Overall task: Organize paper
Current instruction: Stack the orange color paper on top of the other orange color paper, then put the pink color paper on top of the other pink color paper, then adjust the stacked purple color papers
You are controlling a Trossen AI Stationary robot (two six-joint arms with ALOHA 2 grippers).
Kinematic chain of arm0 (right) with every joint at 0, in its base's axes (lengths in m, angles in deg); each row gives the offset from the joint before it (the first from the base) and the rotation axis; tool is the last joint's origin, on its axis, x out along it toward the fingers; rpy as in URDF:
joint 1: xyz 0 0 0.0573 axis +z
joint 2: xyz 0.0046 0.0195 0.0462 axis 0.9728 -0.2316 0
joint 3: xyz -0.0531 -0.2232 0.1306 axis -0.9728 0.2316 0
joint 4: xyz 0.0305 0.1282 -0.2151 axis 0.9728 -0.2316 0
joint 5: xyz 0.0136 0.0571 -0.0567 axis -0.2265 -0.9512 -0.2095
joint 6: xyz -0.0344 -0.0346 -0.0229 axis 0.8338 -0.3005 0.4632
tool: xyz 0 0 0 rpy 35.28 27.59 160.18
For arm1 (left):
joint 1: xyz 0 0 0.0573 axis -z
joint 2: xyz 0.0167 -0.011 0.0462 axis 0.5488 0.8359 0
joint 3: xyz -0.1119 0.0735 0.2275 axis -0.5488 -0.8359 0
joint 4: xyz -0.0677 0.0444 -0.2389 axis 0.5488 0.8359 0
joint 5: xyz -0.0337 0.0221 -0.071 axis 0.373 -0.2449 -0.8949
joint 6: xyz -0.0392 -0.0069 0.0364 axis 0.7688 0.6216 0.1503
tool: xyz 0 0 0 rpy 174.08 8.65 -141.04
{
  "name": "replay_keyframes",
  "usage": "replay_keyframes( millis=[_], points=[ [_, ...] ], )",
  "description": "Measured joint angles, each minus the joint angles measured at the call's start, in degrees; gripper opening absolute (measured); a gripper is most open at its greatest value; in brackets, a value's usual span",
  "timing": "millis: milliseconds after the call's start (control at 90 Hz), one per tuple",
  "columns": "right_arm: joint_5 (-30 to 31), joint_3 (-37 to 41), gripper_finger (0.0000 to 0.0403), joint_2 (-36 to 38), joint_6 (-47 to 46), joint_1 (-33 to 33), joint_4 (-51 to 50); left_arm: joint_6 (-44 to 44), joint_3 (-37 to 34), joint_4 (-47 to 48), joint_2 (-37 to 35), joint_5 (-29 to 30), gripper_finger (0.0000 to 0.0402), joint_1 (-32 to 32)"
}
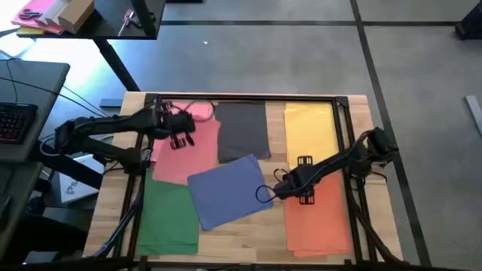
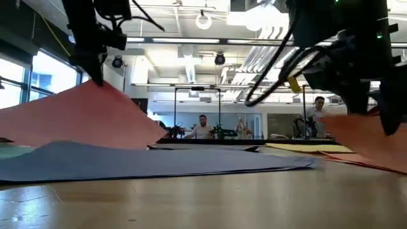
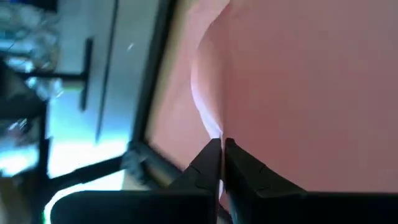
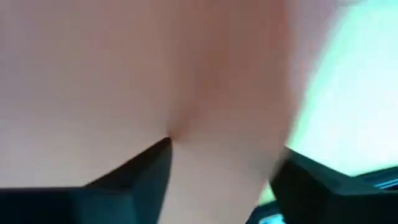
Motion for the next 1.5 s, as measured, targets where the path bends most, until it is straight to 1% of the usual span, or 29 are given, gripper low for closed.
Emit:
replay_keyframes(
  millis=[100,211,311,411,489,556,600,689,722,833,911,989,1067,1167,1222,1367,1500],
  points=[
    [2.29,-1.03,0.0311,0.00,-1.29,0.61,0.87,-5.83,0.00,-3.08,0.00,0.76,0.0000,-6.33],
    [2.39,-1.67,0.0346,0.00,-2.73,1.01,1.55,-12.66,0.00,-7.10,0.10,0.61,0.0000,-12.43],
    [2.33,-1.71,0.0363,0.00,-4.20,1.24,1.77,-17.82,0.00,-11.19,0.83,-0.01,0.0000,-17.03],
    [2.13,-1.36,0.0368,0.00,-5.92,1.83,2.90,-22.26,-0.09,-14.25,2.50,-1.38,0.0000,-20.50],
    [1.91,-1.32,0.0369,0.00,-8.17,2.86,3.39,-22.77,-0.13,-14.52,4.53,-3.87,0.0000,-22.33],
    [0.50,-1.32,0.0369,0.00,-10.49,4.62,3.98,-22.29,-0.17,-15.11,6.80,-5.21,0.0000,-23.37],
    [-0.75,-1.32,0.0369,0.00,-11.86,6.18,4.32,-21.96,-0.17,-15.54,8.44,-4.22,0.0000,-23.93],
    [-3.67,-1.32,0.0369,0.00,-15.05,9.40,4.63,-20.95,-0.22,-15.57,11.87,0.09,0.0000,-25.29],
    [-5.02,-1.32,0.0369,0.00,-16.38,10.58,4.85,-20.59,-0.22,-15.60,13.12,0.60,0.0000,-25.98],
    [-10.38,-1.30,0.0369,0.00,-19.78,13.74,7.78,-20.05,-0.22,-15.47,16.92,-2.79,0.0000,-27.74],
    [-11.62,-1.30,0.0369,0.00,-22.27,15.07,10.43,-19.23,-0.26,-15.18,18.84,-3.81,0.0005,-28.14],
    [-12.50,-1.11,0.0369,0.00,-23.34,16.01,13.33,-19.47,-0.26,-15.13,20.06,-3.92,0.0020,-28.17],
    [-12.44,0.99,0.0369,0.02,-25.17,16.40,17.84,-20.31,-0.26,-15.01,20.63,-4.00,0.0044,-28.17],
    [-11.94,5.26,0.0369,0.02,-27.75,16.70,20.37,-20.81,-0.26,-14.70,20.24,-3.53,0.0088,-28.17],
    [-12.35,6.64,0.0369,0.06,-29.41,16.70,21.27,-20.76,-0.26,-14.25,19.38,-2.05,0.0114,-28.06],
    [-14.73,7.20,0.0369,0.19,-30.06,17.32,16.81,-19.99,1.29,-11.55,15.69,0.63,0.0176,-26.92],
    [-17.58,7.18,0.0369,0.40,-29.79,18.17,15.22,-20.34,3.63,-9.18,11.41,0.57,0.0208,-26.57]
  ],
)
